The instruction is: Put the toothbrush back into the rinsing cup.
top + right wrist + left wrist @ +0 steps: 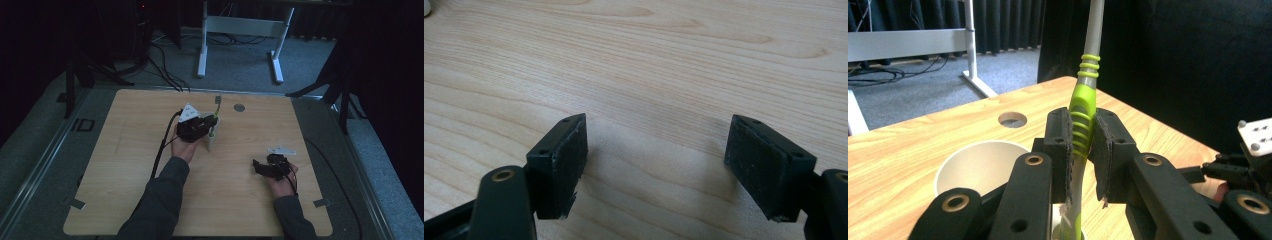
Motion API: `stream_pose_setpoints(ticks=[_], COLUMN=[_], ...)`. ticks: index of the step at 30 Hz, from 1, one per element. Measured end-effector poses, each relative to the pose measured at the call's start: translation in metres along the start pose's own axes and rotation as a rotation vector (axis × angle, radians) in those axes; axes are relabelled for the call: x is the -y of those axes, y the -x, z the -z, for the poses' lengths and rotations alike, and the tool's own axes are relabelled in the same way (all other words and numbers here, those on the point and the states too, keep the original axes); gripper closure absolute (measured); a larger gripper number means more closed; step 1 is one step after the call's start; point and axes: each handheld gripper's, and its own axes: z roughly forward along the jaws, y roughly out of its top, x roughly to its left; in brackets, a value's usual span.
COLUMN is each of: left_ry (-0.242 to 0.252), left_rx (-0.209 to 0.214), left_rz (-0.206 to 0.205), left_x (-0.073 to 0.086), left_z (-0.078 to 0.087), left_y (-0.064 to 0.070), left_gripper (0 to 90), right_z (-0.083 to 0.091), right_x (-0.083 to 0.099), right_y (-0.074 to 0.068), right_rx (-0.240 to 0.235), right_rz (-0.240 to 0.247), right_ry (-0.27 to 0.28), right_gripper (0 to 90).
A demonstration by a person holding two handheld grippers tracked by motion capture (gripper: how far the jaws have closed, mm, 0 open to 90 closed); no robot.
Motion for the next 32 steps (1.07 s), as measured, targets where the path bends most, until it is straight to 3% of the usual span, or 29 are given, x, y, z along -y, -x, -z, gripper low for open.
stream_pose_setpoints(ticks=[2,3,4,5,6,7,9,13,19,32], left_ry=[-0.015,-0.022,-0.035,-0.058,-0.071,-0.084,-0.098,-0.111,-0.11,-0.121], left_rx=[0.017,0.021,0.026,0.027,0.004,-0.027,-0.028,-0.045,-0.046,-0.093], left_rz=[-0.002,-0.004,-0.005,-0.007,-0.013,-0.022,-0.013,-0.032,-0.027,-0.083], left_x=[0.001,0.001,0.001,0.002,0.003,0.004,0.005,0.004,0.003,0.003], left_z=[0.0,0.0,0.0,0.0,0.0,0.001,0.002,0.006,0.009,0.028], left_y=[0.001,0.001,0.001,0.002,0.003,0.004,0.004,0.005,0.005,0.011], left_gripper=[77.8,71.8,71.8,51.9,51.9,37.9,33.7,30.1,29.2,28.7], right_z=[0.0,0.0,0.0,0.0,0.0,0.0,0.0,0.0,0.0,0.0], right_x=[0.0,0.0,0.0,0.0,0.0,0.0,0.0,0.0,0.0,0.0], right_y=[0.0,0.0,0.0,0.0,0.0,0.0,0.0,0.0,0.0,0.0], right_rx=[0.0,0.0,0.0,0.0,0.0,0.0,0.0,0.0,0.0,-0.001], right_rz=[0.001,0.001,0.001,0.001,0.001,0.002,0.003,0.003,0.003,0.003], right_ry=[0.0,0.001,0.001,0.0,0.0,0.0,0.0,0.0,0.0,0.0], right_gripper=[24.7,24.7,24.7,24.7,24.7,24.7,24.6,24.7,24.7,24.6])
